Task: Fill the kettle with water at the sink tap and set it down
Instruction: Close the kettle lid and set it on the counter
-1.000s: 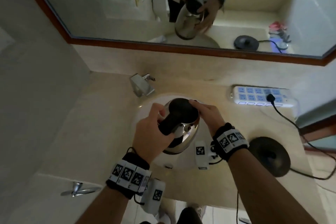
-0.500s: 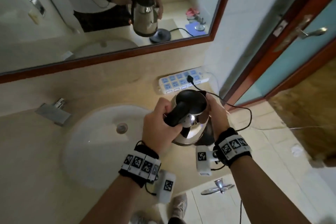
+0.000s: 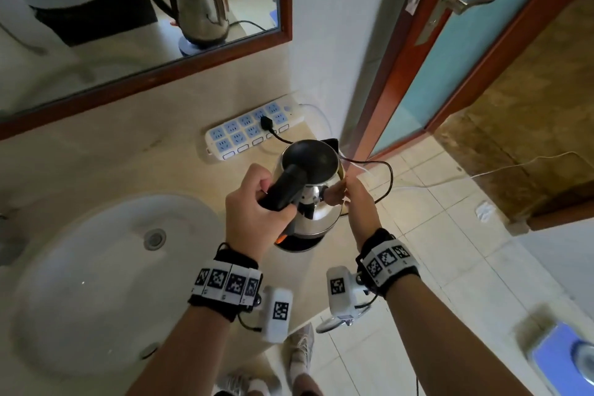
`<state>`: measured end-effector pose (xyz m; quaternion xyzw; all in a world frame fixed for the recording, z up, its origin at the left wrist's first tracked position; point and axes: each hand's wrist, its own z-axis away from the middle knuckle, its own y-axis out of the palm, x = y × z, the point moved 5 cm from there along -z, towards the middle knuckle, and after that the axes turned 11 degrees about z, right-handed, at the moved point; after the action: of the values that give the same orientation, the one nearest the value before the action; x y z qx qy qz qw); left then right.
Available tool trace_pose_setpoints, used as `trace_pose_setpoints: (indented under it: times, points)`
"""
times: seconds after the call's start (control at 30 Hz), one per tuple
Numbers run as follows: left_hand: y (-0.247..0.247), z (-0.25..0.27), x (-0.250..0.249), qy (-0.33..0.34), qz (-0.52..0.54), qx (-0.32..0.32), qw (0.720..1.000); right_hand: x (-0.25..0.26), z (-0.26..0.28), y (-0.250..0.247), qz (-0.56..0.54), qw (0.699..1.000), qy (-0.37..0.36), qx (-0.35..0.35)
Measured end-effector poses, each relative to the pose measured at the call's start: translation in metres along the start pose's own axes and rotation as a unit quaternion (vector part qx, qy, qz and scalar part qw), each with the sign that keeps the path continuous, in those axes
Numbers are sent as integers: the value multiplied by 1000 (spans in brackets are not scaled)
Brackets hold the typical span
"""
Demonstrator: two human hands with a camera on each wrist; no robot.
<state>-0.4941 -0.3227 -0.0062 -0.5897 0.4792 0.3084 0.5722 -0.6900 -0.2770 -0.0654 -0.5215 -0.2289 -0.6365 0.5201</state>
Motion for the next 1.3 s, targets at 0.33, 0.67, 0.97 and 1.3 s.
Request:
trace_pose_setpoints:
  times: [0.33, 0.67, 0.97, 1.3]
  points:
    - [-2, -1, 20, -7, -32, -6, 999, -8, -13, 20, -8, 999, 15, -28]
    - [-8, 2, 20, -7, -22, 11, 1000, -19, -13, 24, -25, 998, 8, -58]
    - [-11, 18, 19, -6, -31, 20, 999, -26, -6, 21, -32, 997, -4, -64]
    - [-9, 30, 18, 31, -75, 54, 995, -26, -6, 10, 31, 998, -5, -56]
